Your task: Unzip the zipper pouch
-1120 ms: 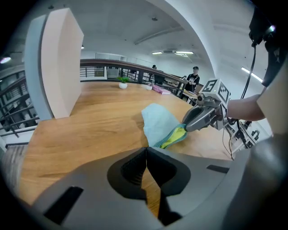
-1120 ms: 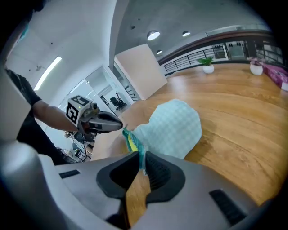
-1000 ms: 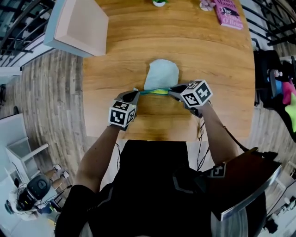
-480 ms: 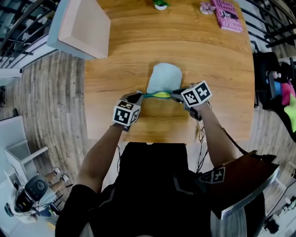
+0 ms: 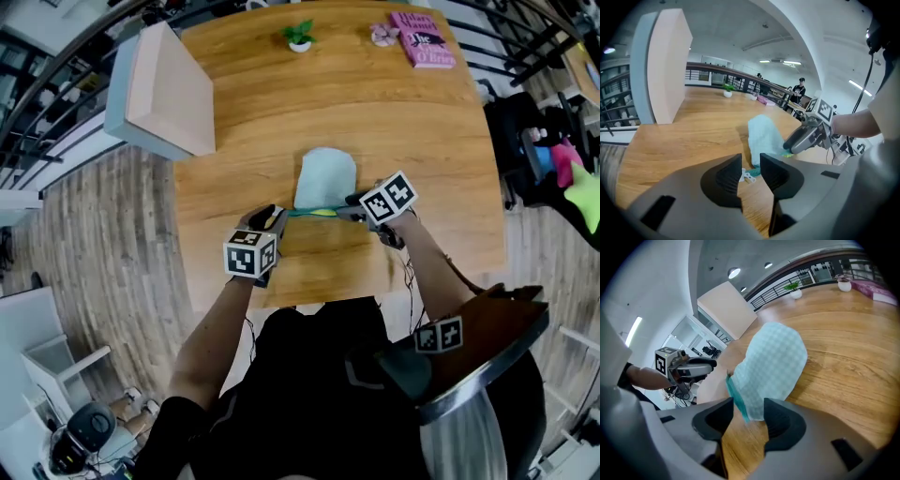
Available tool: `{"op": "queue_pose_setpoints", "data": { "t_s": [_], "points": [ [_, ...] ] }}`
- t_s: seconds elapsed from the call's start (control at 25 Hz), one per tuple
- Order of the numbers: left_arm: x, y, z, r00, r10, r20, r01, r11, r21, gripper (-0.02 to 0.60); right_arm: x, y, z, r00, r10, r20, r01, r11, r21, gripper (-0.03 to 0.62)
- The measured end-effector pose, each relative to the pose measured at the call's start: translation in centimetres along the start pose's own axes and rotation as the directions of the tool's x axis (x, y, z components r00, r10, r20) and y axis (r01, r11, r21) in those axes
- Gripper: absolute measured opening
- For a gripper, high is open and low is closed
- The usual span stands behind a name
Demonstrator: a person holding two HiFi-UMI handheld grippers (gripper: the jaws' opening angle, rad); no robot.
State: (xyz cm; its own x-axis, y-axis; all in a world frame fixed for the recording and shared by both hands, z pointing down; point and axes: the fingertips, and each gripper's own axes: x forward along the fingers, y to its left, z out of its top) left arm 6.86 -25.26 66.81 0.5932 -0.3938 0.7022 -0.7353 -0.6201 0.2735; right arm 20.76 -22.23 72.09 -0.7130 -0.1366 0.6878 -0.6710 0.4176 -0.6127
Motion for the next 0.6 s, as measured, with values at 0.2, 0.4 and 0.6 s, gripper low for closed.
{"op": "queue_pose_setpoints", "data": {
  "t_s": [0.2, 0.4, 0.6],
  "points": [
    [-6.3, 0.1, 5.6, 0.968, 0.003, 0.252, 0.008, 0.999, -0.04, 0.146, -2.6, 2.7, 1.1, 1.0, -0.019, 0.011, 0.02, 0.997, -0.071, 0.287],
    [-11.4, 1.6, 8.8, 0.943, 0.03, 0.33, -0.038, 0.999, 0.017, 0.146, -5.6, 5.6, 4.5, 0.991, -0.066, 0.114, 0.081, 0.988, -0.132, 0.293],
    [-16.1, 1.9, 10.4, 0.92, 0.021, 0.391, -0.064, 0.993, 0.097, 0.146, -10.1, 9.3, 8.5, 0.957, -0.078, 0.279, 0.122, 0.982, -0.144, 0.276]
  ]
}}
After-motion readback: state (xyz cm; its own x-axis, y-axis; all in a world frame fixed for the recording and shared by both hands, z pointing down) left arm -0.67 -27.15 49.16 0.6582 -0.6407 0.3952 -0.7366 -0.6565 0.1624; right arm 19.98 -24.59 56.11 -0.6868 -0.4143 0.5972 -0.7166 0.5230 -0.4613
